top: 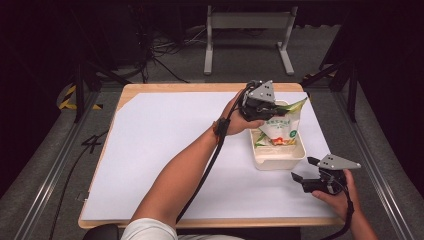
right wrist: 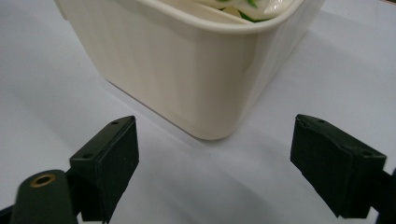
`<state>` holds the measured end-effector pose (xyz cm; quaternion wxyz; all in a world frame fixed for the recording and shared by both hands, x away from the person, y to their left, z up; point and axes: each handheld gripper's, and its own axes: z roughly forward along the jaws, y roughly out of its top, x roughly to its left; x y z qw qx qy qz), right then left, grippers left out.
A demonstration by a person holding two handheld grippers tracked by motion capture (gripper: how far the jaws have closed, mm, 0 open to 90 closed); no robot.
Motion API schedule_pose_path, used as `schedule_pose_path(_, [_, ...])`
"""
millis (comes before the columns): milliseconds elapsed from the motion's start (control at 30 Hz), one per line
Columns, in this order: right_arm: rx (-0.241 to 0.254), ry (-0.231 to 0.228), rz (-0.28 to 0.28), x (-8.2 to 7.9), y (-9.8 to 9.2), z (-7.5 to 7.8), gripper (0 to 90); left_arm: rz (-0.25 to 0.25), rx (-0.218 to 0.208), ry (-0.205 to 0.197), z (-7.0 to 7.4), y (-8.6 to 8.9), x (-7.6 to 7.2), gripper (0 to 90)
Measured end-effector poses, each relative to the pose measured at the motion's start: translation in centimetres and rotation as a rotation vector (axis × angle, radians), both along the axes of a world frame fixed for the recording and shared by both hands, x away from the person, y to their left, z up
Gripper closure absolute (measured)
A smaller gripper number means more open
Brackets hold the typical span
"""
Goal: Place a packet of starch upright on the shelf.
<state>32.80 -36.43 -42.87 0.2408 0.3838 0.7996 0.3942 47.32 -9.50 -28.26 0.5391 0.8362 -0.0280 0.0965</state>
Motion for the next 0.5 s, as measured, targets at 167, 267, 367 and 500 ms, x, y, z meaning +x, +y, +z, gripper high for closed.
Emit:
schedule_pose_path(167, [-0.002,0.000,0.001,0.0,0.1,0.0,15.1,-0.013,0.010,0.029,-0.7,-0.5,0.3,88.7])
schedule_pose_path(267, [-0.003,0.001,0.002,0.0,0.1,0.0,15.1,-0.005,0.008,0.041,-1.1,-1.0,0.5,88.4])
schedule_pose_path(367, [-0.002,0.001,0.002,0.0,0.0,0.0,15.1,-0.012,0.004,0.065,-1.3,-1.3,0.6,88.4])
schedule_pose_path(500, [-0.002,0.004,0.003,0.0,0.0,0.0,15.1,-0.062,-0.018,0.106,-1.8,-1.8,0.1,88.8])
